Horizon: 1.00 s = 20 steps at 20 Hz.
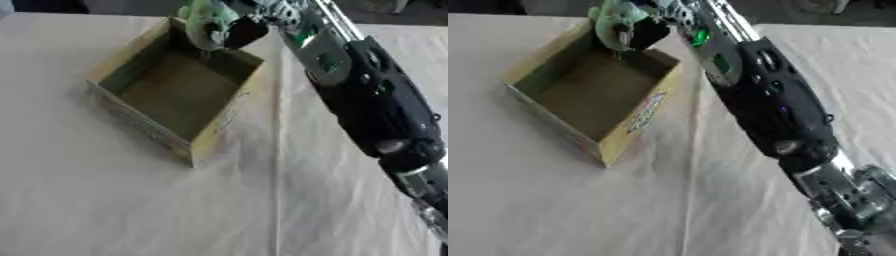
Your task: Pick up objects on the table and place them in the box.
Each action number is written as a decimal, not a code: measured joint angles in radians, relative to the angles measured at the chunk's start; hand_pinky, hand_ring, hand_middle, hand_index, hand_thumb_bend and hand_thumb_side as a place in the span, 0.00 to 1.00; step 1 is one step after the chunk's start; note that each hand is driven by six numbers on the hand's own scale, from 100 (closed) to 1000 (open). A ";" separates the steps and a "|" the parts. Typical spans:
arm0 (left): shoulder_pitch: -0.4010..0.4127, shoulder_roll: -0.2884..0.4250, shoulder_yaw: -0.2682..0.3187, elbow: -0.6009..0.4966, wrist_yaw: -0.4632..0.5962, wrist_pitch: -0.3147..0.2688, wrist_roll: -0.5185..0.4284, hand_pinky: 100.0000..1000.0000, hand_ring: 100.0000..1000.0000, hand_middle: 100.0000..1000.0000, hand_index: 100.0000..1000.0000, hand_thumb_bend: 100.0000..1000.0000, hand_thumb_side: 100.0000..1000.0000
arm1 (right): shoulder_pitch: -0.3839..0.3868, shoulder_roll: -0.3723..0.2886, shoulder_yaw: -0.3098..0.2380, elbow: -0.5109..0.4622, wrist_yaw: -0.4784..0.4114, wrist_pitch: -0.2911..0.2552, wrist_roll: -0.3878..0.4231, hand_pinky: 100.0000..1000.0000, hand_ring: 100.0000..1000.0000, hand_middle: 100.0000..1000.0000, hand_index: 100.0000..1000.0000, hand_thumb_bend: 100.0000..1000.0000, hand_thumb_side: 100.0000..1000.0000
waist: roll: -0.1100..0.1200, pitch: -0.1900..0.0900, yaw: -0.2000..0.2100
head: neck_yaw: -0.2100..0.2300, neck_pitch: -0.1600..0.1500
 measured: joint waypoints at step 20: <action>-0.004 0.000 -0.001 0.000 0.003 0.003 -0.003 0.23 0.50 0.63 0.77 0.00 0.69 | -0.038 0.090 0.051 0.206 0.125 -0.103 0.100 0.79 0.81 0.65 0.51 0.00 0.21 | -0.011 0.003 0.012 | -0.011 -0.006</action>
